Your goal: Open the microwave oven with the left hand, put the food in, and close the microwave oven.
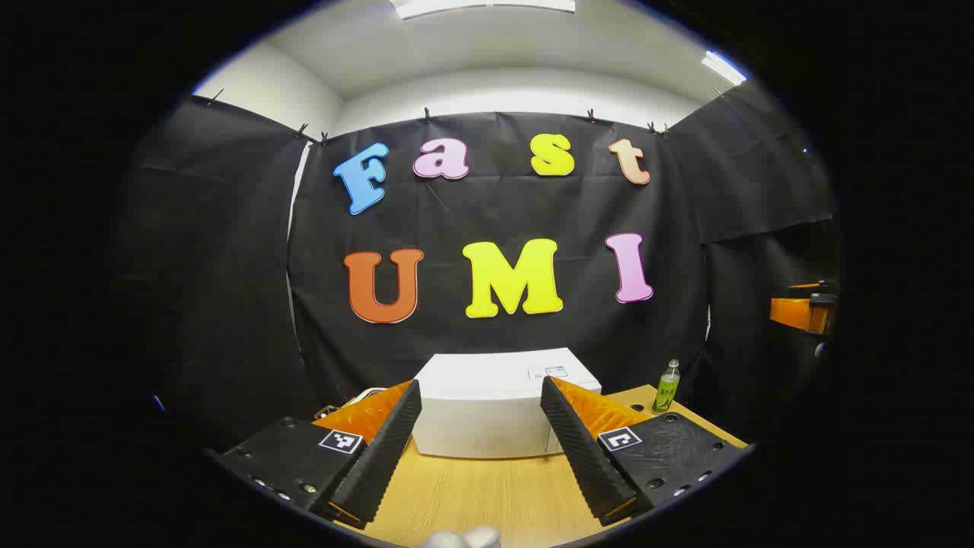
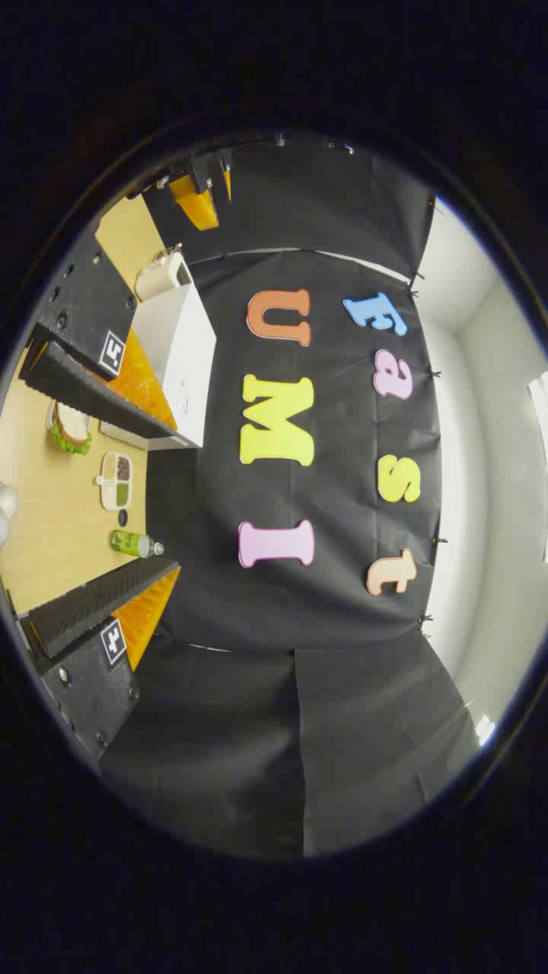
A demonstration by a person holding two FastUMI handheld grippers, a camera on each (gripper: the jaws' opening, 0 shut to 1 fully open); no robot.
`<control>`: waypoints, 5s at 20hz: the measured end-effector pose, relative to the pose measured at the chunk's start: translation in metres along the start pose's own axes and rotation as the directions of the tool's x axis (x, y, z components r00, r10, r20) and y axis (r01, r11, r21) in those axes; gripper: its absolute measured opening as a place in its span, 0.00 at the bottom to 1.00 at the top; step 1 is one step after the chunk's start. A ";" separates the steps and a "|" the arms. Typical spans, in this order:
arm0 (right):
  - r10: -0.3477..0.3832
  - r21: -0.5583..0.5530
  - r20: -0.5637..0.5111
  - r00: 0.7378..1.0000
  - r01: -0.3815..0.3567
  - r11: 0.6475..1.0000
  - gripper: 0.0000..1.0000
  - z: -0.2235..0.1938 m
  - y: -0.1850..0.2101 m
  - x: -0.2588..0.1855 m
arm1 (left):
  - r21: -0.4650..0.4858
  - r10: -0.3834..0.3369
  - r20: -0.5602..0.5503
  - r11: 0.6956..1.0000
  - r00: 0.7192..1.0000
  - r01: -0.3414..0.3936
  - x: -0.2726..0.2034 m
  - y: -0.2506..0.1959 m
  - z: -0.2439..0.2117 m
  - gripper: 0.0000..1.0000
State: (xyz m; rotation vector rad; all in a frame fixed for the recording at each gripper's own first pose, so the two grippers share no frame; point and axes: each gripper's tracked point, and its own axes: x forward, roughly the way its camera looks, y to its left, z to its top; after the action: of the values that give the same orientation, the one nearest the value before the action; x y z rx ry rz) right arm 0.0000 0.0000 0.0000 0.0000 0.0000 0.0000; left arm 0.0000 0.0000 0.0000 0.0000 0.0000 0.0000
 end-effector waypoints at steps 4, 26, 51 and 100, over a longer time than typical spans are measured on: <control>-0.002 -0.002 0.004 1.000 0.002 1.000 1.00 0.001 -0.002 0.001 | 0.004 0.006 -0.004 1.000 1.000 -0.006 0.004 0.000 -0.001 0.96; -0.095 -0.039 -0.038 0.995 0.094 0.995 0.92 0.000 -0.036 -0.020 | -0.010 -0.144 -0.087 0.990 0.986 0.144 0.143 -0.123 -0.140 0.97; -0.165 -0.106 -0.131 0.977 0.152 0.983 0.96 -0.021 -0.046 -0.032 | -0.090 -0.186 -0.199 0.981 0.962 0.171 0.253 -0.152 -0.241 0.10; 0.161 -0.017 -0.189 0.969 -0.168 0.986 0.96 -0.071 0.084 -0.044 | 0.009 -0.054 -0.303 0.998 0.952 0.059 0.026 0.046 -0.248 0.97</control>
State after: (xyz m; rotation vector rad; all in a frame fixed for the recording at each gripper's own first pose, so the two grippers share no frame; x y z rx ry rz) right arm -0.0442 0.0835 -0.0709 -0.0327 0.1883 0.1662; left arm 0.0259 0.0455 -0.2476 0.0180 0.3072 -0.0572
